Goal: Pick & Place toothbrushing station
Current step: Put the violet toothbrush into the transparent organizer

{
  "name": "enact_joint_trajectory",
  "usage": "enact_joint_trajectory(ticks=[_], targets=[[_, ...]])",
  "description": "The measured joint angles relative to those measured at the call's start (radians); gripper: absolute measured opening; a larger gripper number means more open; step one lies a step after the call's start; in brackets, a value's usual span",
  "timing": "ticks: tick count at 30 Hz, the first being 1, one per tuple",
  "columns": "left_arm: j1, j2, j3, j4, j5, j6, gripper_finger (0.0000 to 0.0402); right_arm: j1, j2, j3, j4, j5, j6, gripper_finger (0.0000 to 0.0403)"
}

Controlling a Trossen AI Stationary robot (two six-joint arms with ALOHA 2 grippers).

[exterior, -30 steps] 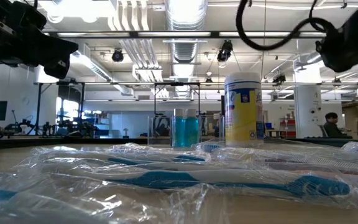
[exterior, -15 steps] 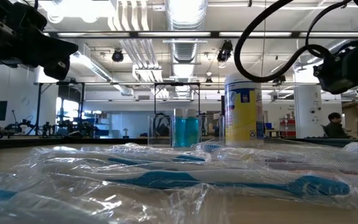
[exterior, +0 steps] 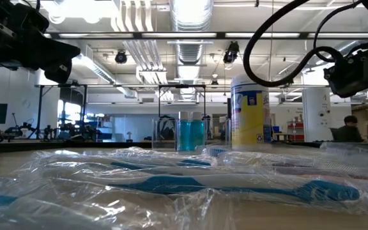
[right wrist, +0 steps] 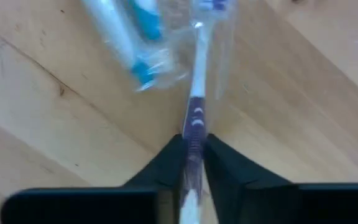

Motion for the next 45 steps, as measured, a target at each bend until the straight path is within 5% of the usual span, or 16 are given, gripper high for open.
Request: enact_joint_trajectory(ticks=[9, 15, 21, 26, 32, 45], targets=[[0.000, 0.000, 0.000, 0.002, 0.000, 0.001, 0.0007, 0.008, -0.098, 0.008, -0.033, 0.046, -0.030, 0.0011], [0.000, 0.000, 0.000, 0.005, -0.003, 0.035, 0.0011, 0.047, -0.236, 0.028, -0.021, 0.348, -0.122, 0.0007], [0.000, 0.000, 0.000, 0.052, -0.009, 0.032, 0.0009, 0.071, -0.357, 0.041, 0.199, 0.742, -0.511, 0.0007], [0.000, 0.000, 0.000, 0.069, -0.010, -0.012, 0.0005, 0.063, -0.379, 0.024, 0.379, 0.889, -0.895, 0.0008], [0.000, 0.000, 0.000, 0.070, -0.019, -0.060, 0.0014, 0.034, -0.379, -0.065, 0.441, 1.033, -1.028, 0.0008], [0.000, 0.106, 0.000, 0.099, -0.001, -0.053, 0.0003, -0.015, -0.307, -0.498, 1.572, 0.981, -1.700, 0.0008]])
